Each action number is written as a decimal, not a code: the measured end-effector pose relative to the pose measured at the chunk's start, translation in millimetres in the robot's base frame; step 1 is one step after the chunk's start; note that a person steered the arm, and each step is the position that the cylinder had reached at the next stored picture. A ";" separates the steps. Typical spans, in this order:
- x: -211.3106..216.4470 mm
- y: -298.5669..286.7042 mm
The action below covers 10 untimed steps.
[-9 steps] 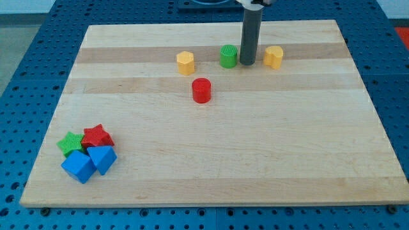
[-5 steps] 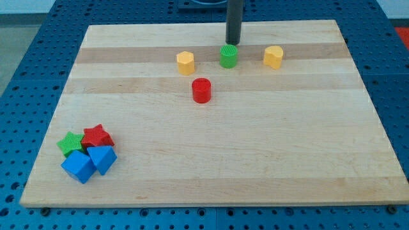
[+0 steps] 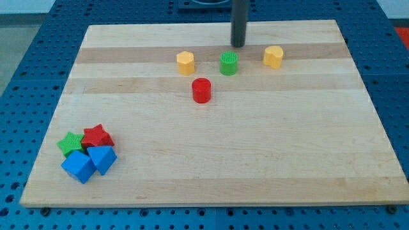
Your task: Nudge the green circle and yellow heart towards the bottom
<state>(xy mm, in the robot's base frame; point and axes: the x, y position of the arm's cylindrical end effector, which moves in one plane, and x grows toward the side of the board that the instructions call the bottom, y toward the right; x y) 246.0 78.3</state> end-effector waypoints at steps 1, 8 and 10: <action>-6.2 37.4; 45.4 58.6; 62.2 58.6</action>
<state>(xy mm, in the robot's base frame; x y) 308.2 136.9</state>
